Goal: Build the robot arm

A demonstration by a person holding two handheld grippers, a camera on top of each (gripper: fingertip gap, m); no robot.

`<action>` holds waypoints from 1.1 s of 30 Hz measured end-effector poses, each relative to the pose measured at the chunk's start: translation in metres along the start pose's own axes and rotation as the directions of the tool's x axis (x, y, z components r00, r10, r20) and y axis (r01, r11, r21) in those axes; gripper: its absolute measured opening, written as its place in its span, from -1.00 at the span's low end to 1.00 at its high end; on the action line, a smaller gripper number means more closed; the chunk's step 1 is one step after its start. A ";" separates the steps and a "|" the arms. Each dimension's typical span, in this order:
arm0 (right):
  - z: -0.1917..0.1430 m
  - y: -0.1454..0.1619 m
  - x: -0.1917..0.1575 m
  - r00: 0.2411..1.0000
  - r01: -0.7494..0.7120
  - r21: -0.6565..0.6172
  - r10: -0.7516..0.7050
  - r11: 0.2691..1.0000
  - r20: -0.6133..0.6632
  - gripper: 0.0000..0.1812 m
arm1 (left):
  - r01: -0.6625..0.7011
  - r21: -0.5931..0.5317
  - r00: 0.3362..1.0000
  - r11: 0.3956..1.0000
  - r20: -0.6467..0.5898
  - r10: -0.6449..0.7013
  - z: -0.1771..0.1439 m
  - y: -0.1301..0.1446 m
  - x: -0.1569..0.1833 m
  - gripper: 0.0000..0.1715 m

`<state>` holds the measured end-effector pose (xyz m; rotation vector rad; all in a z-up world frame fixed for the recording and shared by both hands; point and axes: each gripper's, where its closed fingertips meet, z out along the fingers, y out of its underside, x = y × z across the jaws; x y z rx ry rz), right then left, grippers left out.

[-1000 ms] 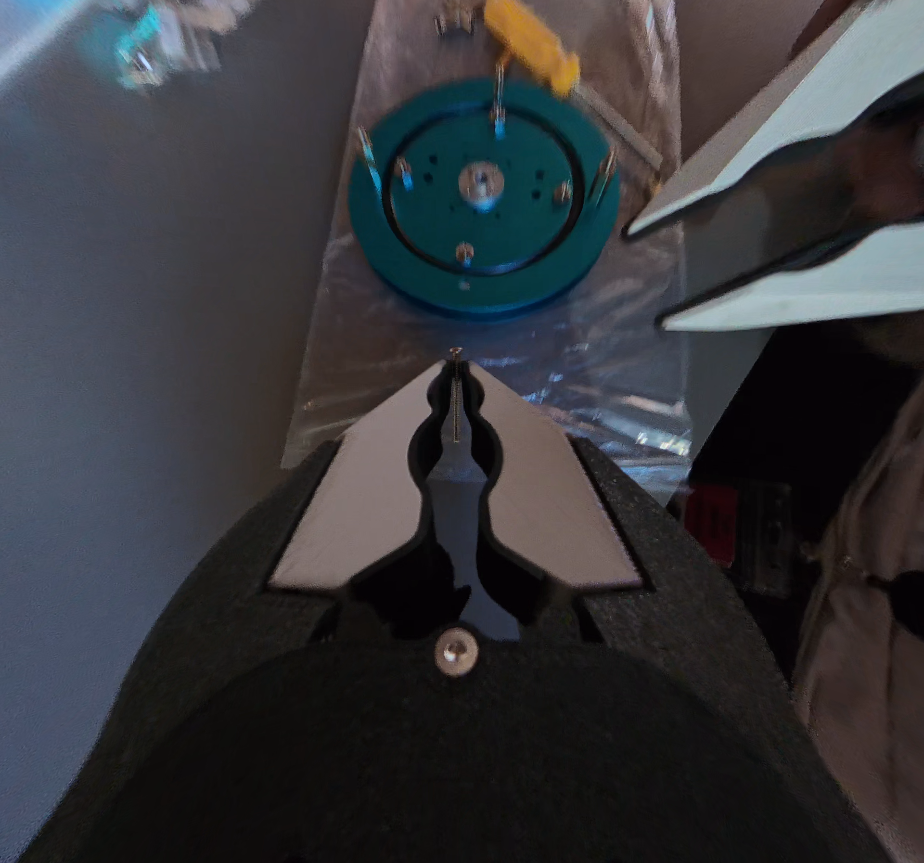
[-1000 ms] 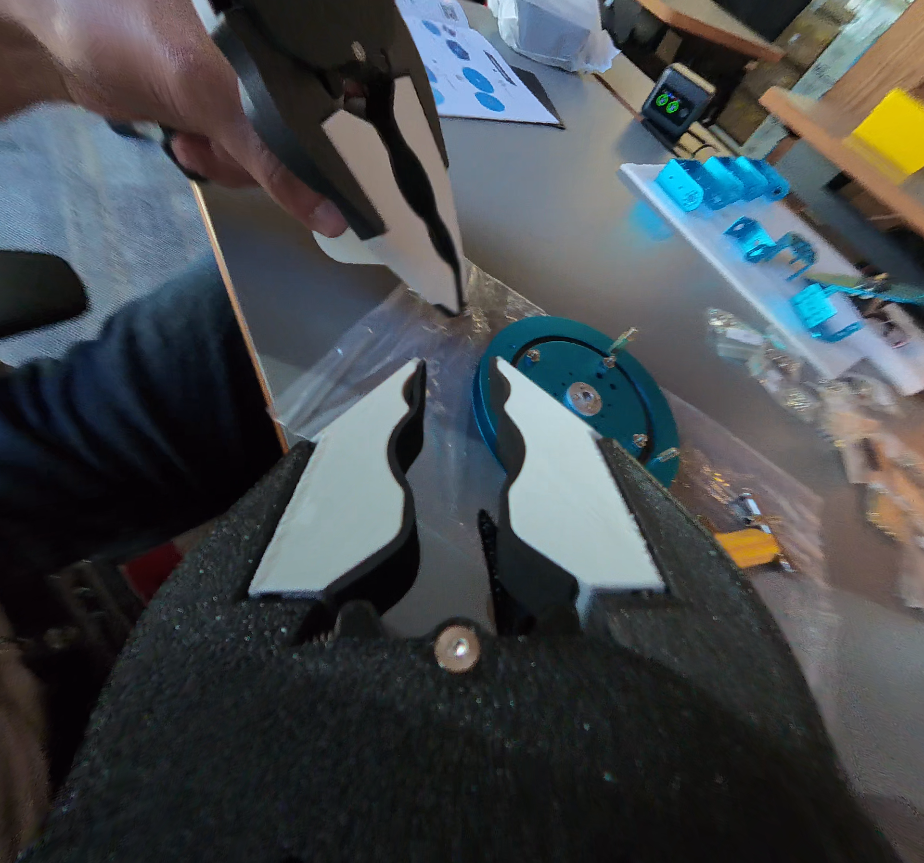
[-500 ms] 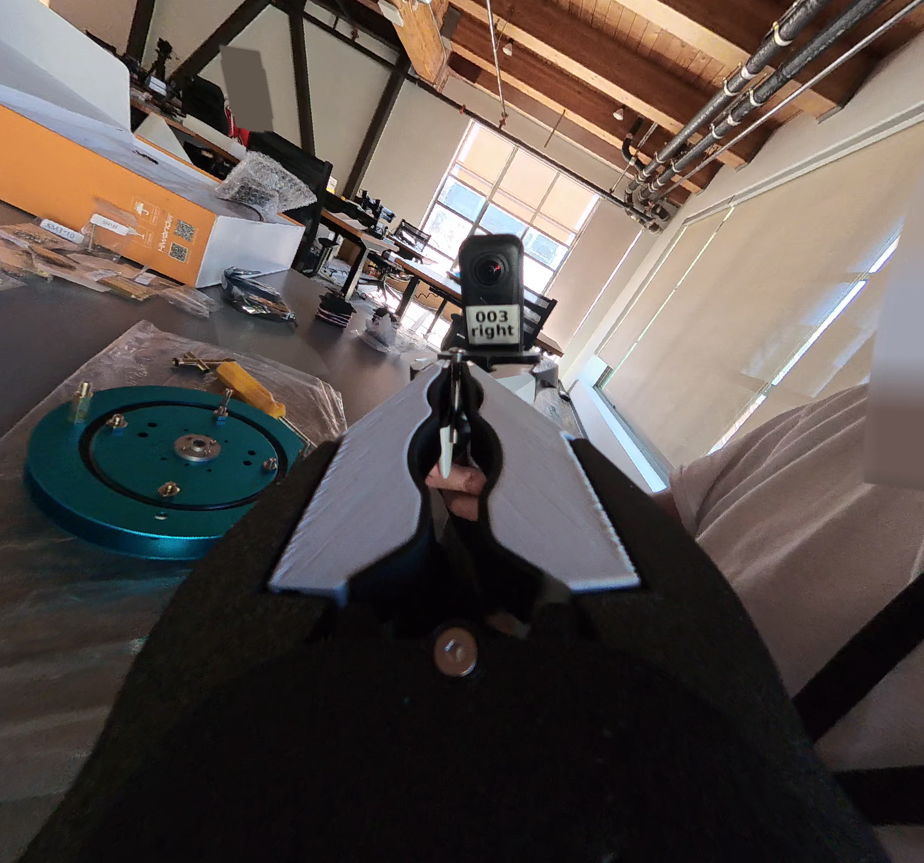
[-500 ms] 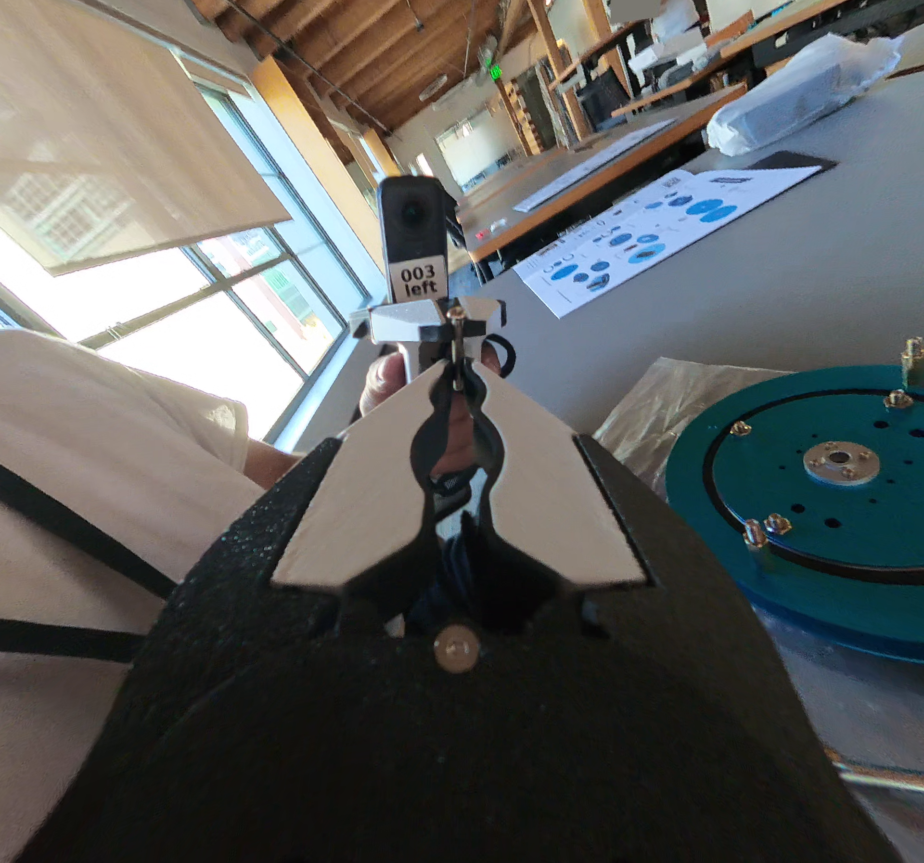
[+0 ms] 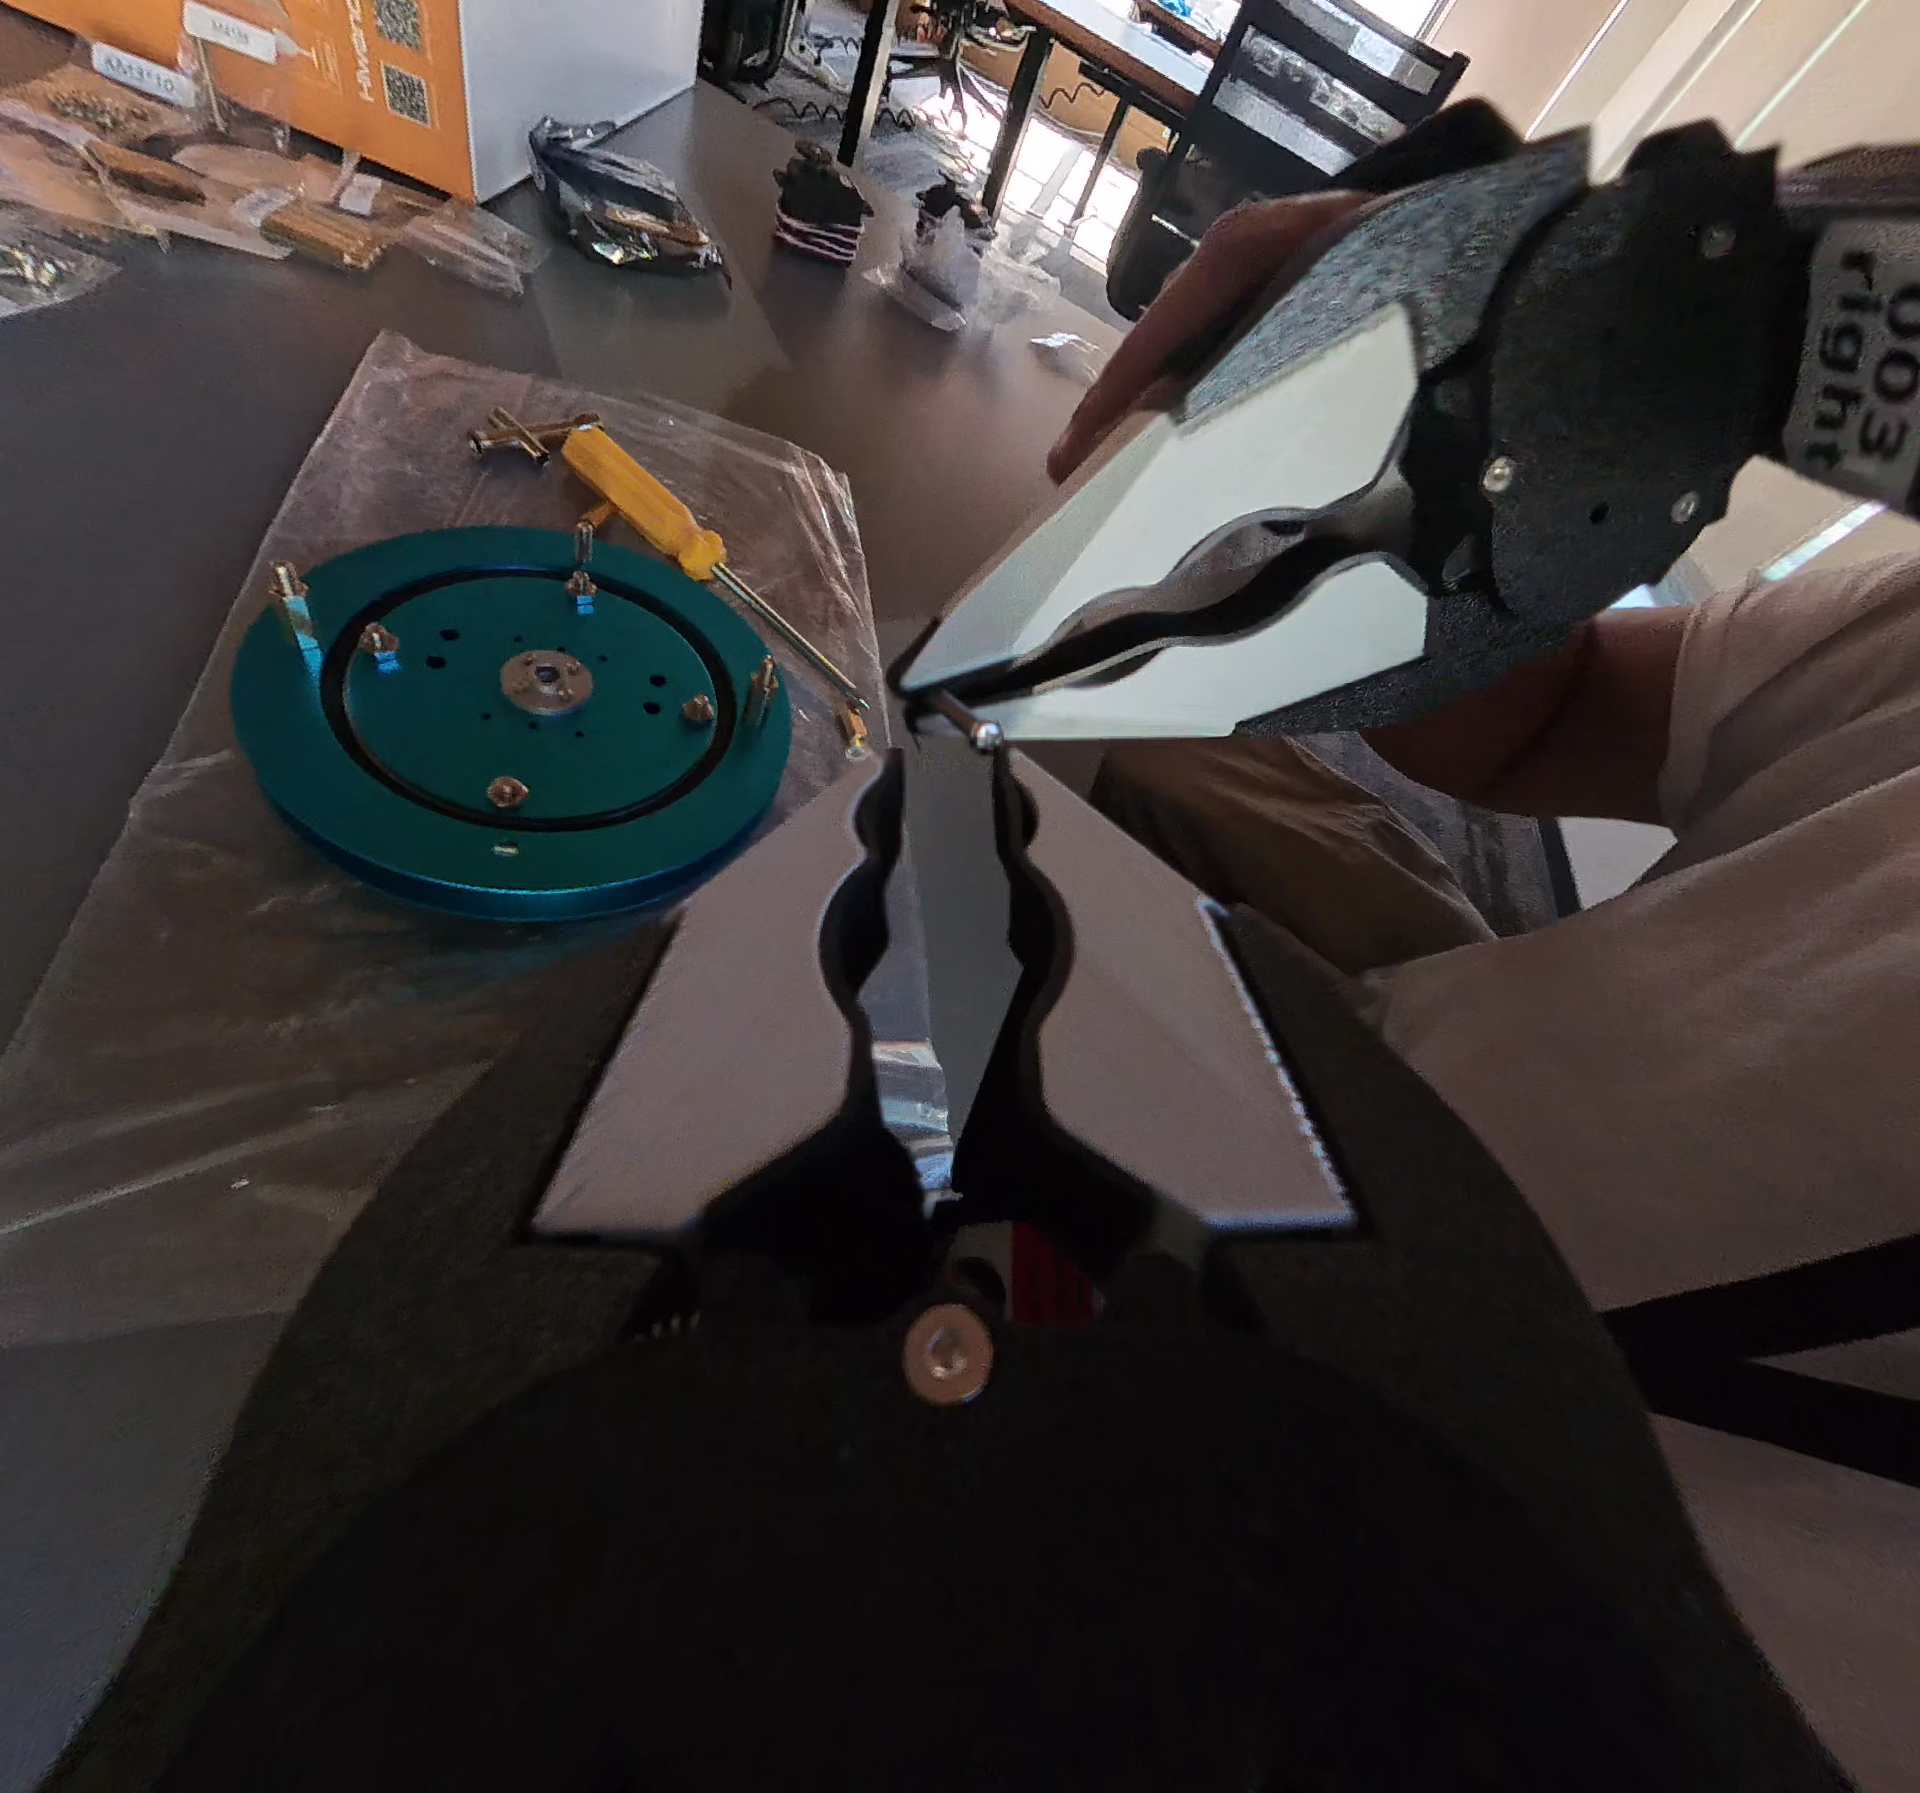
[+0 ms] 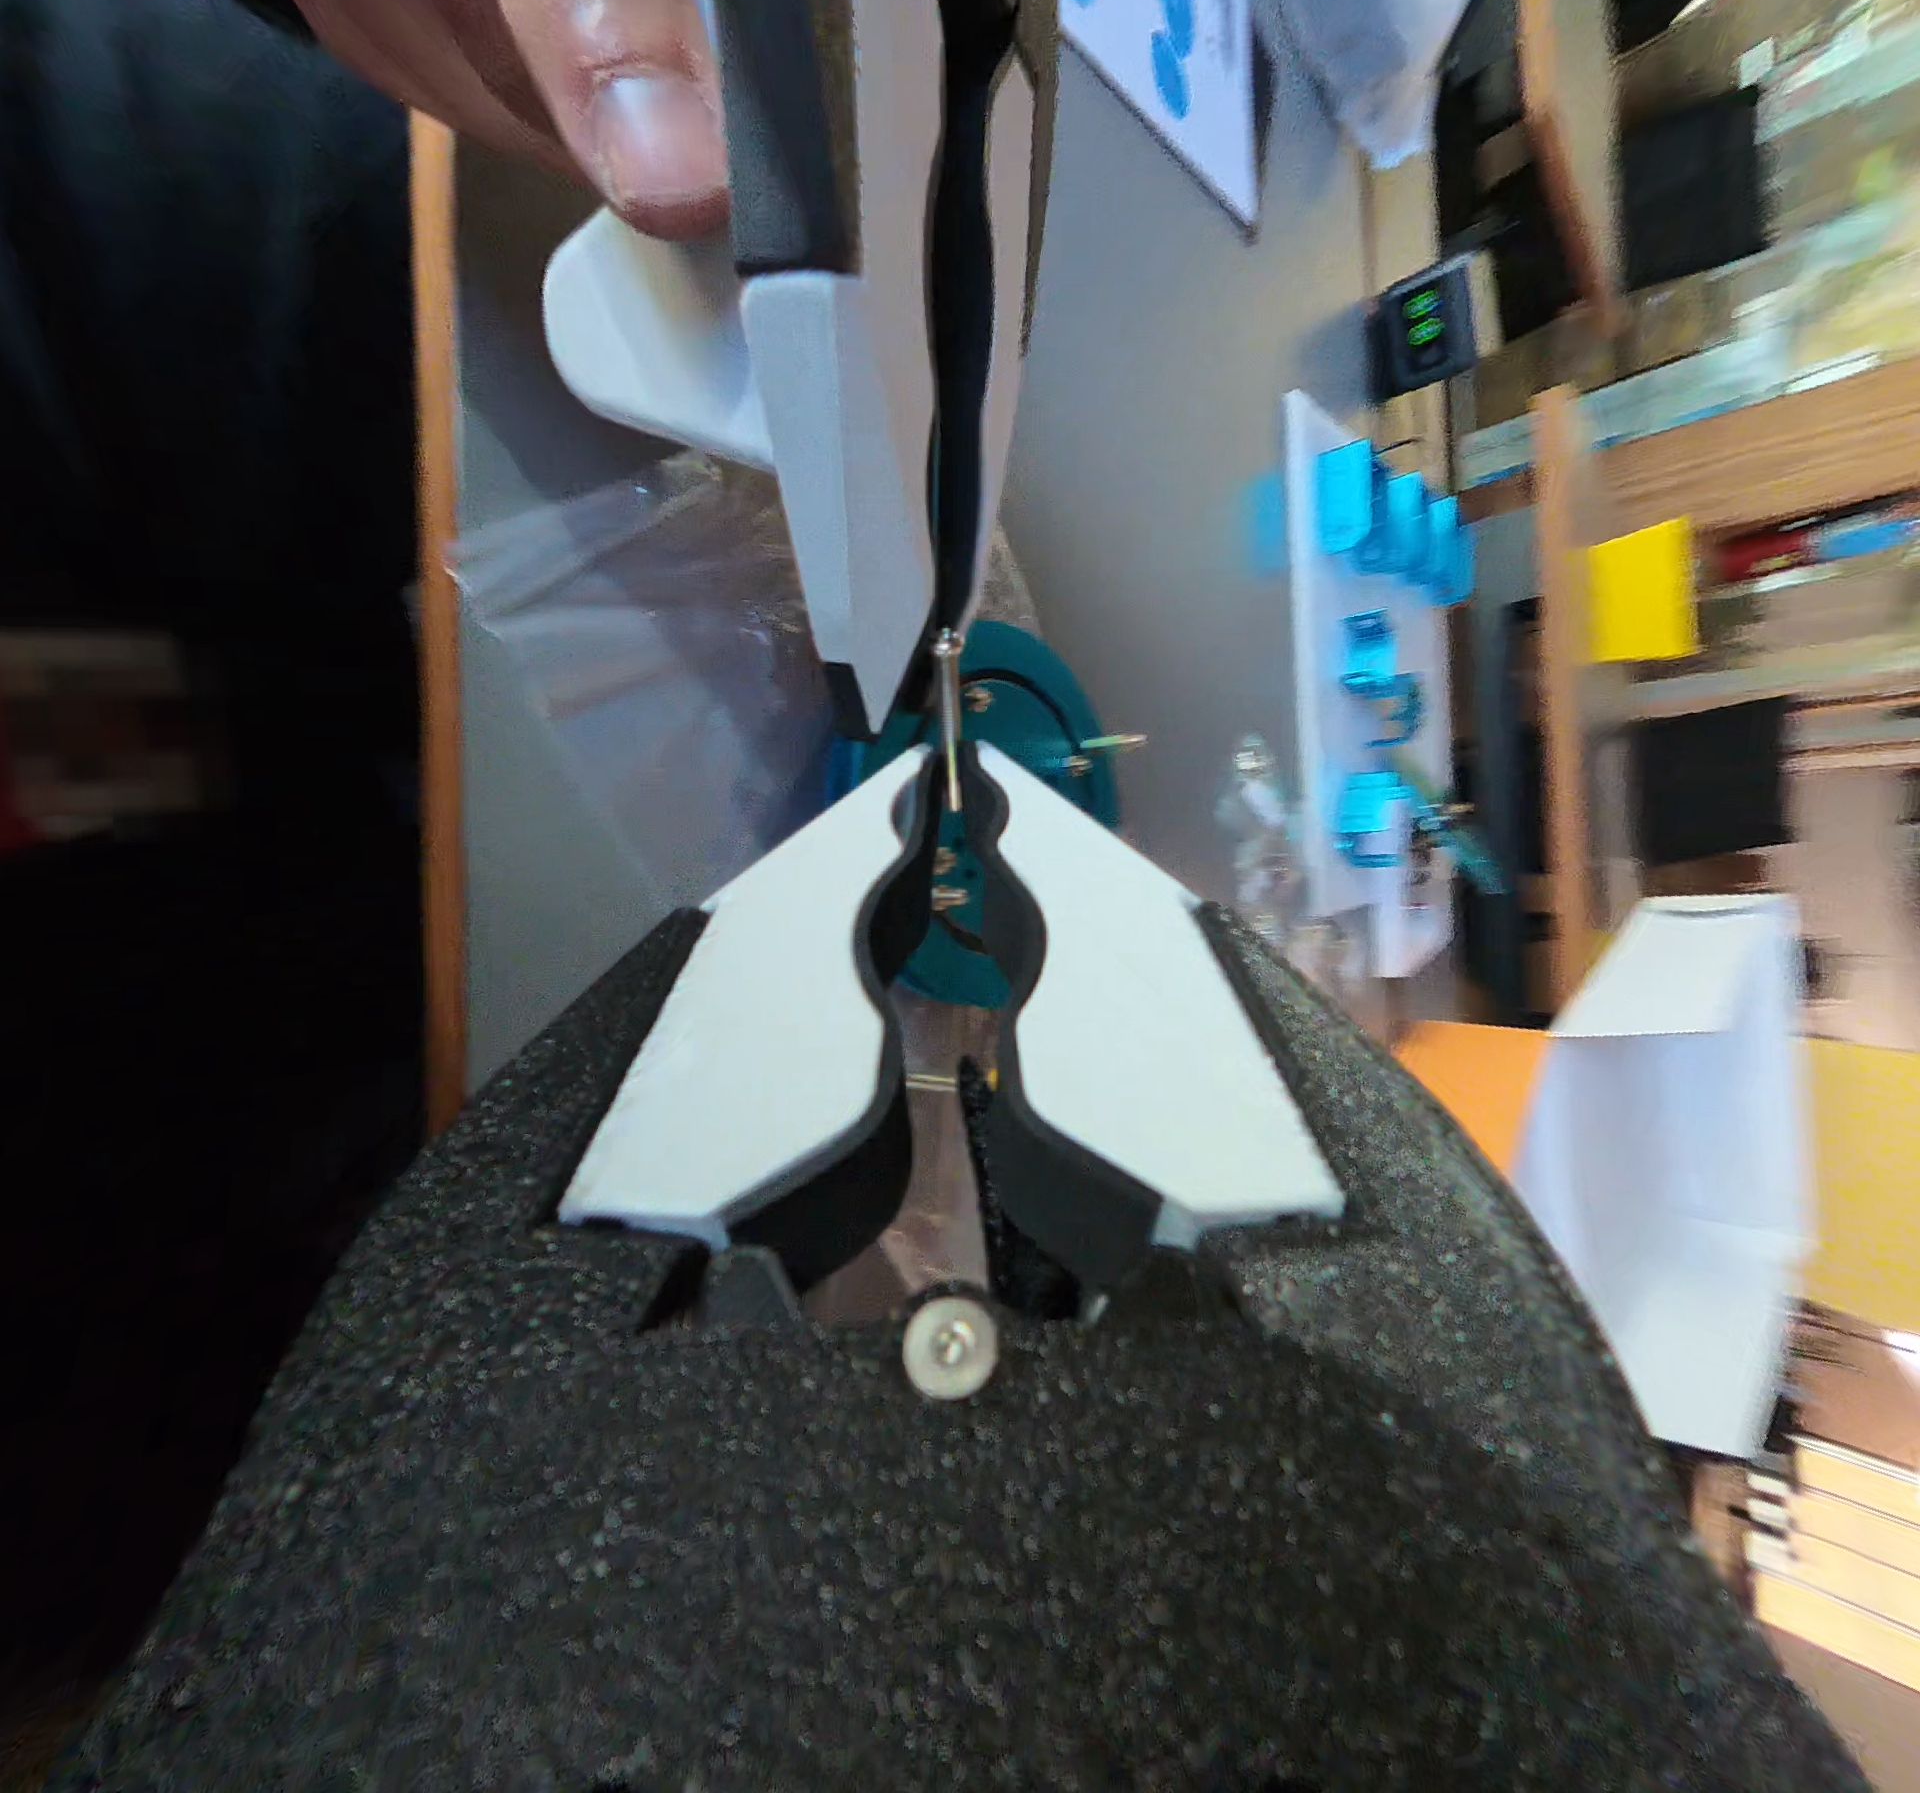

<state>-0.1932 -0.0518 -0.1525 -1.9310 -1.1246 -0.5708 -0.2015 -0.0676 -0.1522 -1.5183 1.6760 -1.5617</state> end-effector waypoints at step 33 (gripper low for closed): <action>0.067 0.022 -0.009 0.982 -0.025 -0.090 0.008 0.996 -0.186 -0.60 | -0.069 -0.109 0.918 0.992 0.382 0.106 -0.053 0.042 -0.072 -0.95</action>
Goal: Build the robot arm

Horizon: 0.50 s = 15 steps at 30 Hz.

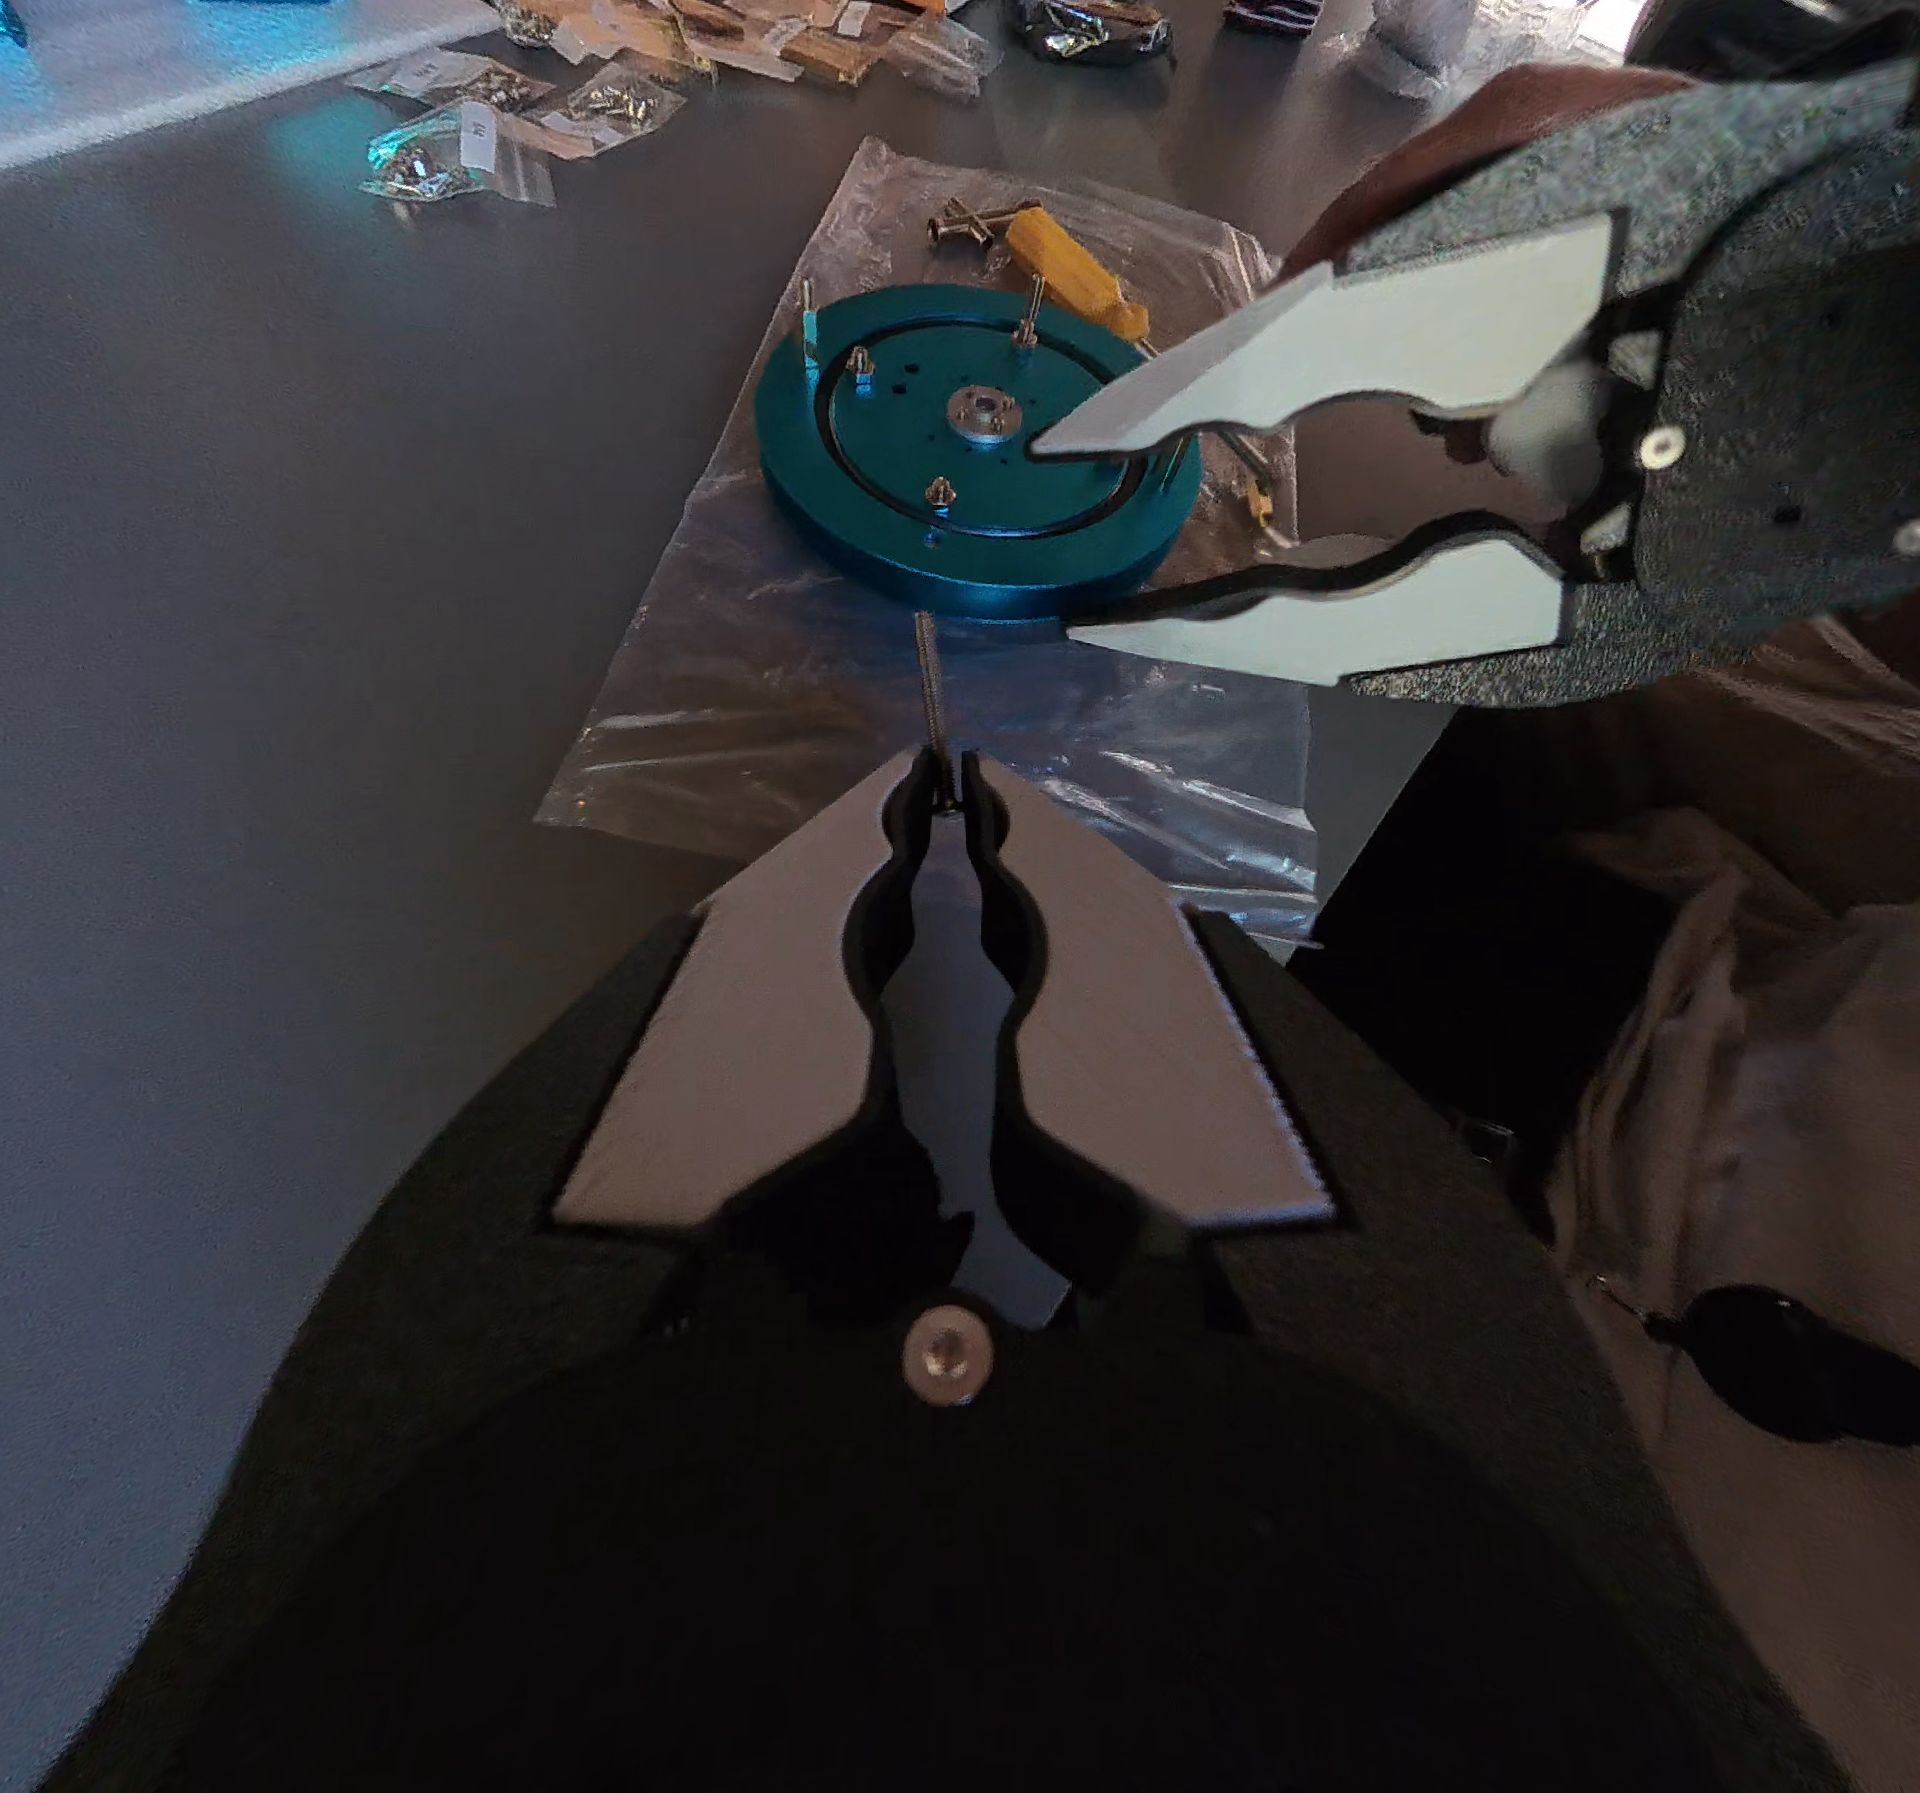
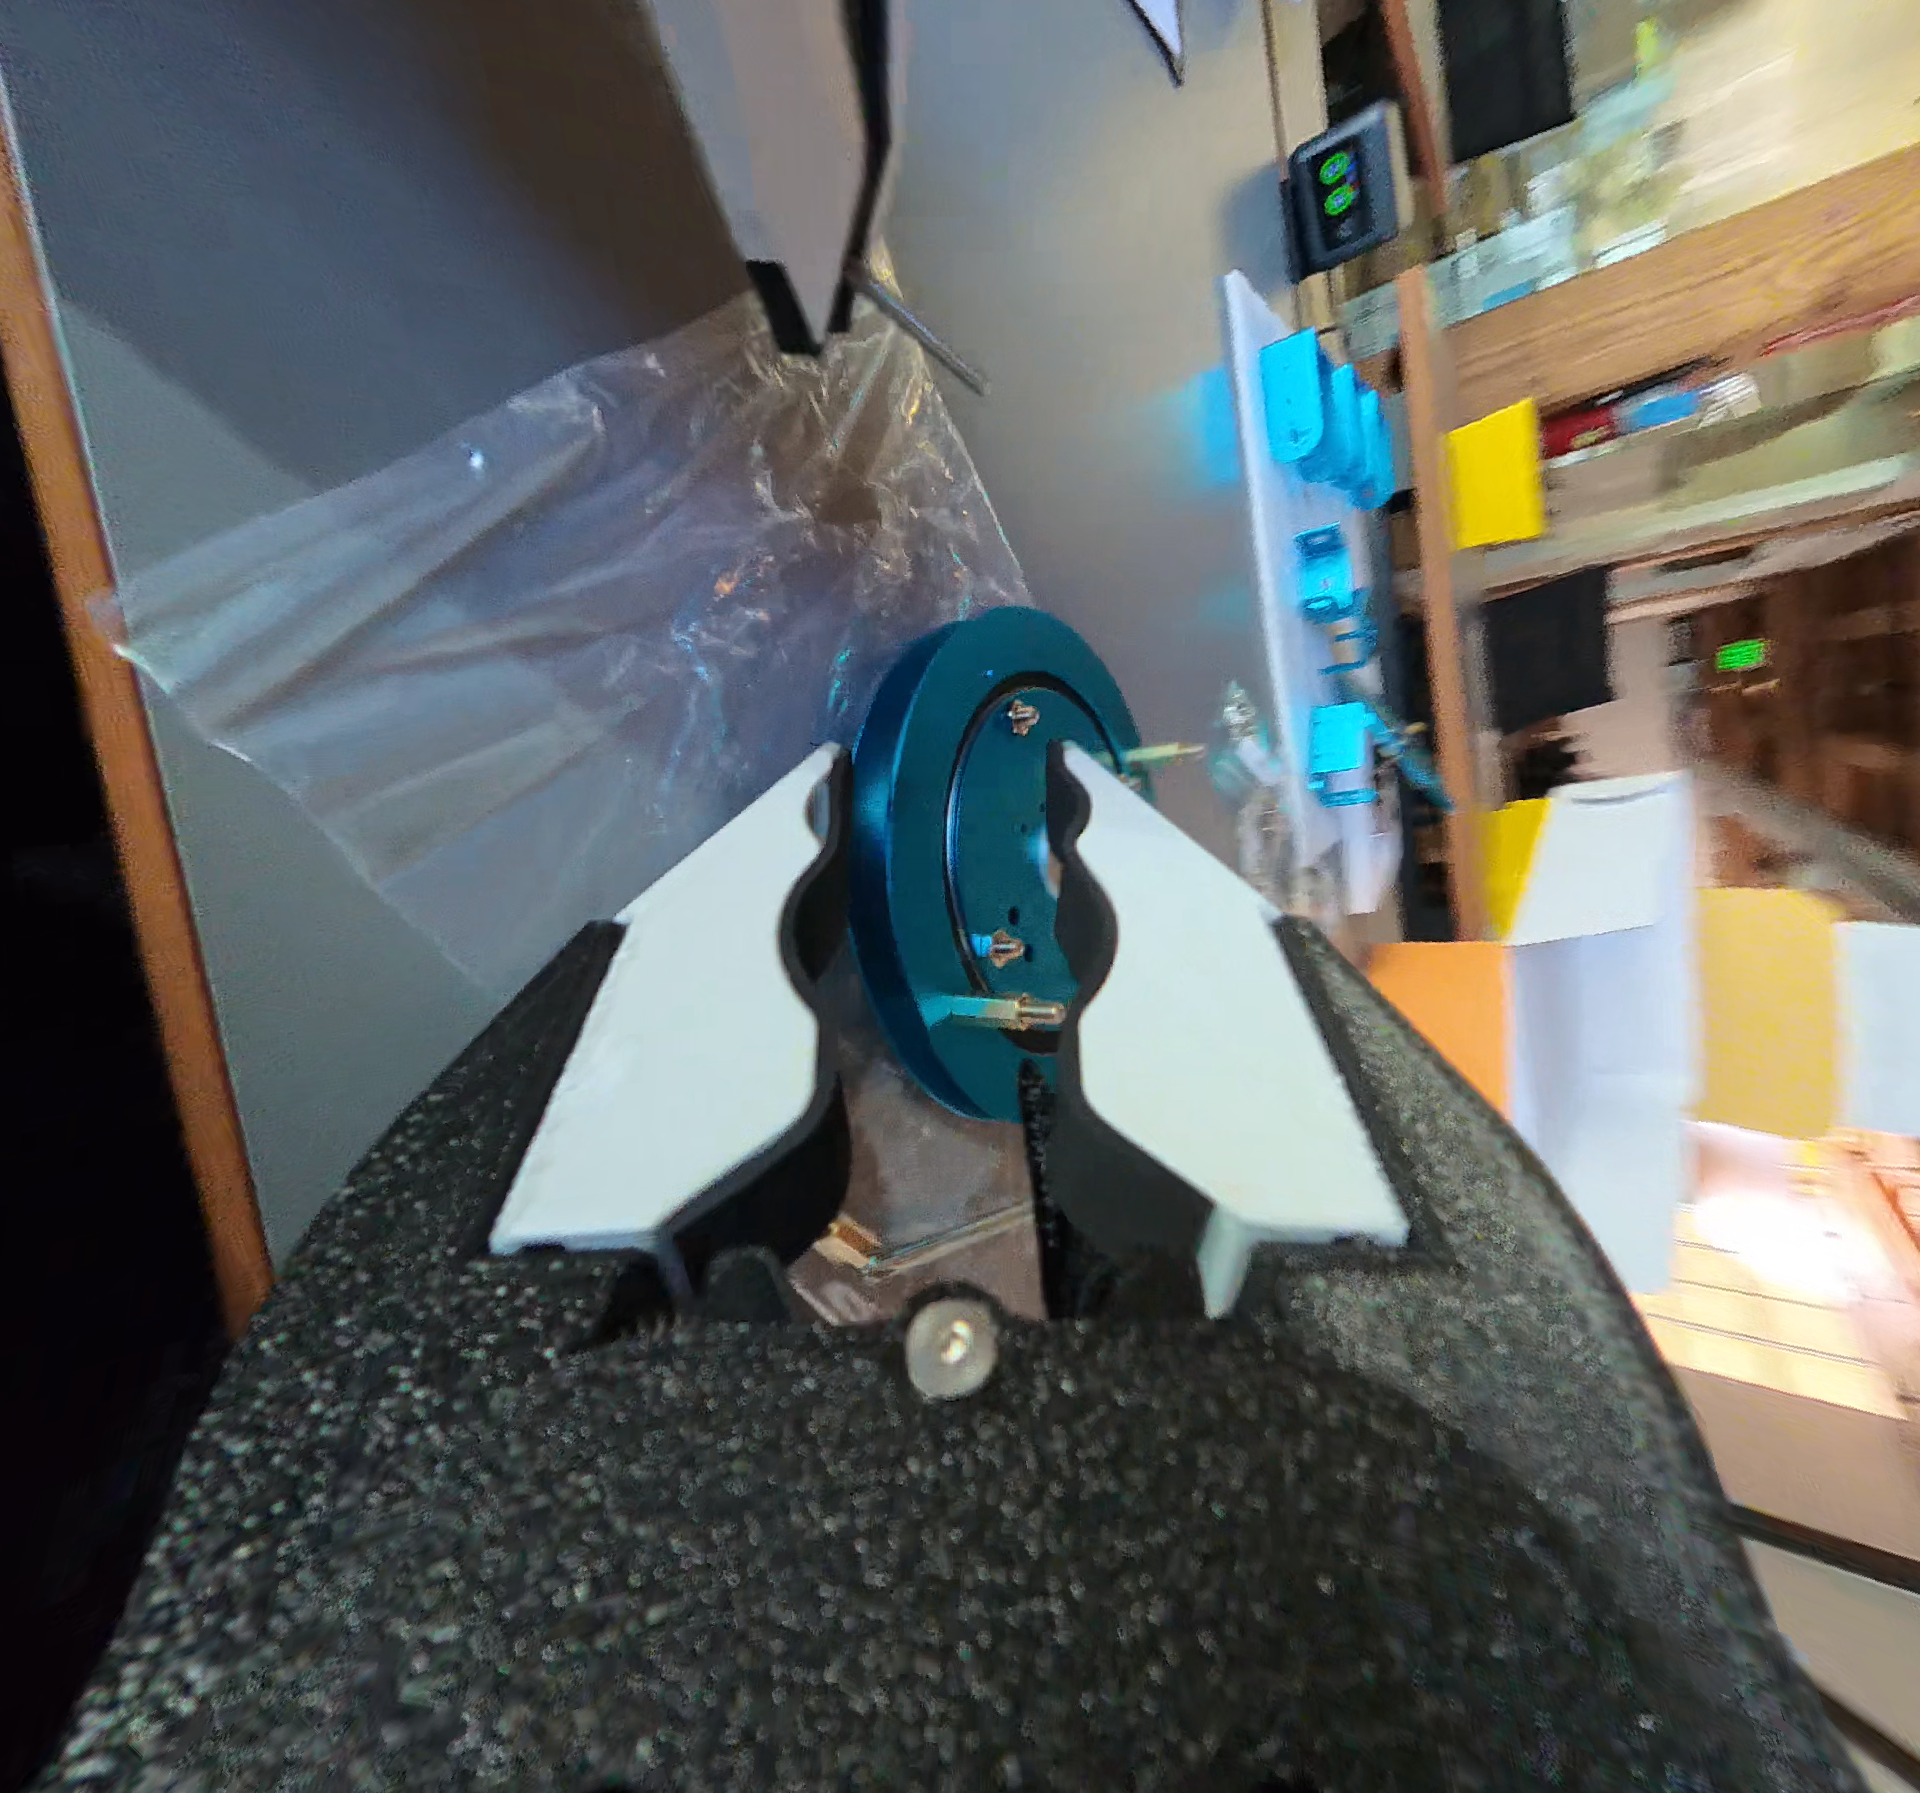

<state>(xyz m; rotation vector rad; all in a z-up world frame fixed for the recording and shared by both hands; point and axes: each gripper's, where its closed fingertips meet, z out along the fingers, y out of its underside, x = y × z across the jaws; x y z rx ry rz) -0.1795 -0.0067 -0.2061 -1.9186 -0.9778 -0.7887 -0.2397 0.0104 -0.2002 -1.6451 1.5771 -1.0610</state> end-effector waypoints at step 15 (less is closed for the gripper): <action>0.010 0.013 0.001 0.949 0.205 -0.173 -0.239 0.963 -0.208 -0.82 | -0.098 -0.054 0.995 0.994 -0.020 0.097 0.012 0.000 -0.003 -0.95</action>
